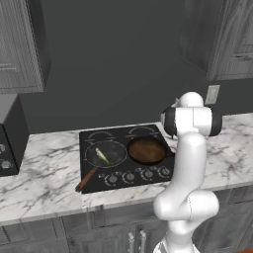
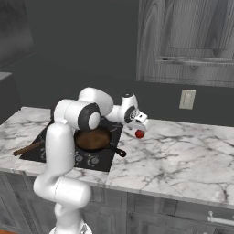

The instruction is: Place both pans onto different burners. Then place the bell pepper and the fish on different pans.

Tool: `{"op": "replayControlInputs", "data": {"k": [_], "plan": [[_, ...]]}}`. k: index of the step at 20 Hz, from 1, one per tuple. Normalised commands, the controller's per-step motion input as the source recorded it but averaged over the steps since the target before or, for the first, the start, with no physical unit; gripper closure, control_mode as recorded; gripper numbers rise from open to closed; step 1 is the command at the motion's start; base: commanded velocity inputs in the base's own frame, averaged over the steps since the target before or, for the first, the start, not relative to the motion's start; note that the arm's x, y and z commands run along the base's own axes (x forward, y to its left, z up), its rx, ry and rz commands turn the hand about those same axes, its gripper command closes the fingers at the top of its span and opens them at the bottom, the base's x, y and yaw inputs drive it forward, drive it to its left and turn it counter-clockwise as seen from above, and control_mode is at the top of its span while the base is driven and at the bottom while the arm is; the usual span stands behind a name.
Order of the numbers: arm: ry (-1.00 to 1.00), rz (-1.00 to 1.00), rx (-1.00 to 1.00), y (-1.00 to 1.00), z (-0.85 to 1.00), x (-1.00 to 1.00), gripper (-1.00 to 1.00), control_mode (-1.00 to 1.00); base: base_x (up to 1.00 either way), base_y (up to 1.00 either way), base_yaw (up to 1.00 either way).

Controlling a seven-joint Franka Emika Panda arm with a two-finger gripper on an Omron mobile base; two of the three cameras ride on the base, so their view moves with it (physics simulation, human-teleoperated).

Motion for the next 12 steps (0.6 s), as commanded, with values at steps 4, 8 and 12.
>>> {"op": "replayControlInputs", "data": {"k": [4,8,12], "plan": [[-0.04,-0.03,0.00,-0.20,0.00,0.00,-1.00,-1.00,0.00,0.00,0.00],[-0.01,-0.02,0.00,-0.18,0.00,0.00,-1.00,-1.00,0.00,0.00,0.00],[0.00,-0.02,0.00,-0.09,0.00,0.00,-1.00,-1.00,0.00,0.00,0.00]]}}
